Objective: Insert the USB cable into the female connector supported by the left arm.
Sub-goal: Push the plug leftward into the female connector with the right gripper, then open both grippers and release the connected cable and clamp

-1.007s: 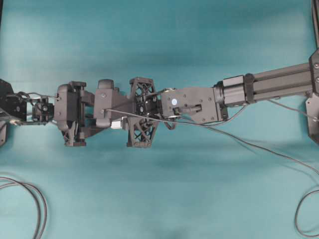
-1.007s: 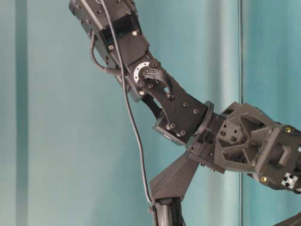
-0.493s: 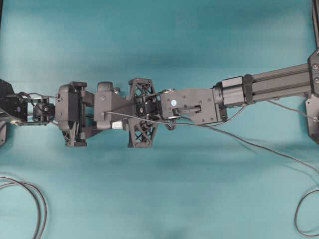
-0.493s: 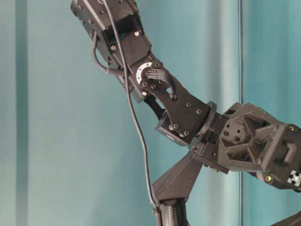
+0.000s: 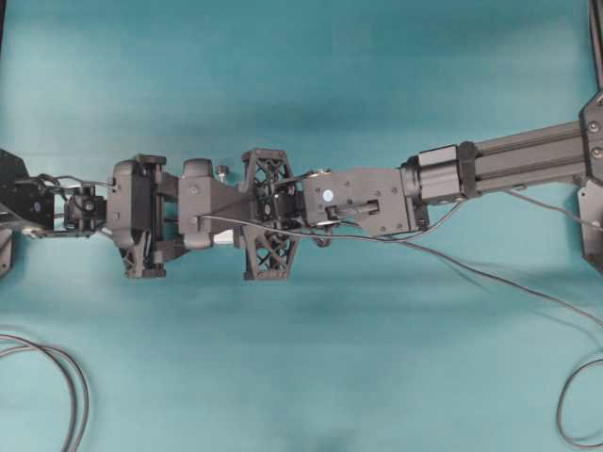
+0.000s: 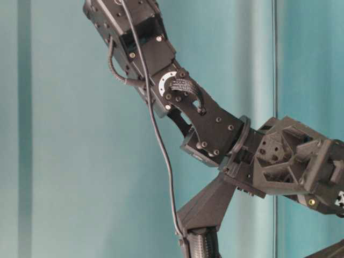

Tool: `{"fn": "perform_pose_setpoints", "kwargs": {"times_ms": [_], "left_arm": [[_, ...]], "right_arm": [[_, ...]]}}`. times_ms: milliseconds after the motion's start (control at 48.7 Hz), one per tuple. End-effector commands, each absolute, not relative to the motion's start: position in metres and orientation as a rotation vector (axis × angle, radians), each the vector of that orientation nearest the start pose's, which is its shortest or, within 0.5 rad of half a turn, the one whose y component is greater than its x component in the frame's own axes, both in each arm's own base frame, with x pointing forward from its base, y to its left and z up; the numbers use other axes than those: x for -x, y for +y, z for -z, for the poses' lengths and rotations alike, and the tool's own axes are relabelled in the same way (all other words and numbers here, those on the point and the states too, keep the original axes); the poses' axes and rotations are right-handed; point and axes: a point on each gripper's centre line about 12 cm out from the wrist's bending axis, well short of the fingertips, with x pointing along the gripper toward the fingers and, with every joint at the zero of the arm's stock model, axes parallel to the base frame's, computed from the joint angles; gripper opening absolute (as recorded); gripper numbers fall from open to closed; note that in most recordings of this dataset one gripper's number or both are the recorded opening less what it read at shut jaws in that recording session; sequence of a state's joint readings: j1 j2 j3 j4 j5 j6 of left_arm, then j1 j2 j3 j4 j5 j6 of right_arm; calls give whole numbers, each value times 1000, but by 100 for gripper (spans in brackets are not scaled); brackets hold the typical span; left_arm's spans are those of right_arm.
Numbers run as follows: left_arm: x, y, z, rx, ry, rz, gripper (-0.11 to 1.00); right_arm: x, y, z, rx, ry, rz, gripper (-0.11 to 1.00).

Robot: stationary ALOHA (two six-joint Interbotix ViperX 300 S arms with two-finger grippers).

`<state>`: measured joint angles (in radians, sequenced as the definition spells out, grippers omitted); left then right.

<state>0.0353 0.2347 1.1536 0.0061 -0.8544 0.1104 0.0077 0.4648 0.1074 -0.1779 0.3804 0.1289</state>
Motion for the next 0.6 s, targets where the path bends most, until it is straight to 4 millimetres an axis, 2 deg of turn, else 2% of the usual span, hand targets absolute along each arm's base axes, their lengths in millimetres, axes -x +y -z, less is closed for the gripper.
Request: {"fn": "perform_pose_setpoints", "kwargs": {"times_ms": [0,308,575], "left_arm": [[-309,4,-61,-113,468,19,73],[-299,4,-61,-106,485,18,73],[-289,0,-67,-101,479,29,73]], "right_arm": [[-522,-2,-137,70,860,31,22],[-517,-1,-133,61,880,35,22],[-505,-3,-131,63,942,46,22]]}}
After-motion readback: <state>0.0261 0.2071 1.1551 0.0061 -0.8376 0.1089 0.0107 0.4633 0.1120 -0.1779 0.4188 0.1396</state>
